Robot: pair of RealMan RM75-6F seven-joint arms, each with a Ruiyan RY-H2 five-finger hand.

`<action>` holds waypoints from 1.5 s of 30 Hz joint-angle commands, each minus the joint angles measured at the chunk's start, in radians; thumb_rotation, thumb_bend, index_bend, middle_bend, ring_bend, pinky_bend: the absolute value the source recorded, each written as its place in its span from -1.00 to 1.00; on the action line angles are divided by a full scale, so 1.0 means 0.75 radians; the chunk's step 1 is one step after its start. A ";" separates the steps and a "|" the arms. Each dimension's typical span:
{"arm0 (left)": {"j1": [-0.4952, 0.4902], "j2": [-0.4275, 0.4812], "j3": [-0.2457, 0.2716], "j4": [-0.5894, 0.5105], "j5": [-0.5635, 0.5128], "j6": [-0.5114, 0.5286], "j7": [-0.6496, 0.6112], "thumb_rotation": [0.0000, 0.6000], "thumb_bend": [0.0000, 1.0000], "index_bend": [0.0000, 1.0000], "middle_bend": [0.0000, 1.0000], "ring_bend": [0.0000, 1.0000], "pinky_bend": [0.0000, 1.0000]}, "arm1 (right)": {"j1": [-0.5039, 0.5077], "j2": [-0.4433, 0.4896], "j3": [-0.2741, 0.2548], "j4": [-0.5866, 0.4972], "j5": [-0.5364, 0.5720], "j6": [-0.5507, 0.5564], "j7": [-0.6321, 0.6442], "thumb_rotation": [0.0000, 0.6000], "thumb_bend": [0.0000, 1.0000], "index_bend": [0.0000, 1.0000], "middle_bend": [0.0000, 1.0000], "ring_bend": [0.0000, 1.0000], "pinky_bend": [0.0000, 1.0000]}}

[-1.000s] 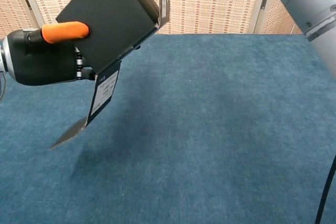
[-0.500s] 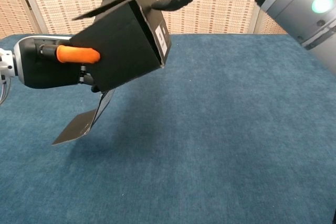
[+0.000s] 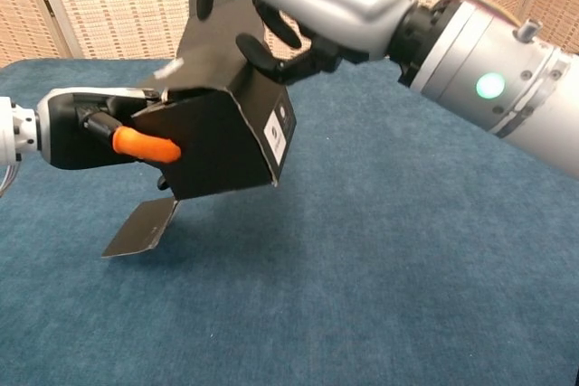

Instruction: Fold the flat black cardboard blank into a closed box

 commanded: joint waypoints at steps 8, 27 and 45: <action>-0.011 -0.072 0.018 0.048 -0.025 -0.084 0.138 1.00 -0.60 -0.48 -0.53 0.03 0.21 | -0.005 0.042 -0.074 0.012 0.000 -0.050 0.071 1.00 -1.00 -0.68 -0.44 0.45 1.00; -0.038 -0.135 0.047 0.173 -0.055 -0.162 0.033 1.00 -0.61 -0.48 -0.54 0.03 0.21 | 0.074 0.164 -0.142 -0.070 0.028 -0.294 0.115 1.00 -1.00 -0.68 -0.39 0.47 1.00; 0.029 -0.237 -0.019 0.172 -0.189 -0.215 0.514 1.00 -0.60 -0.61 -0.61 0.03 0.21 | 0.031 -0.088 -0.184 0.171 -0.032 -0.172 -0.061 1.00 -0.92 -0.53 -0.23 0.52 1.00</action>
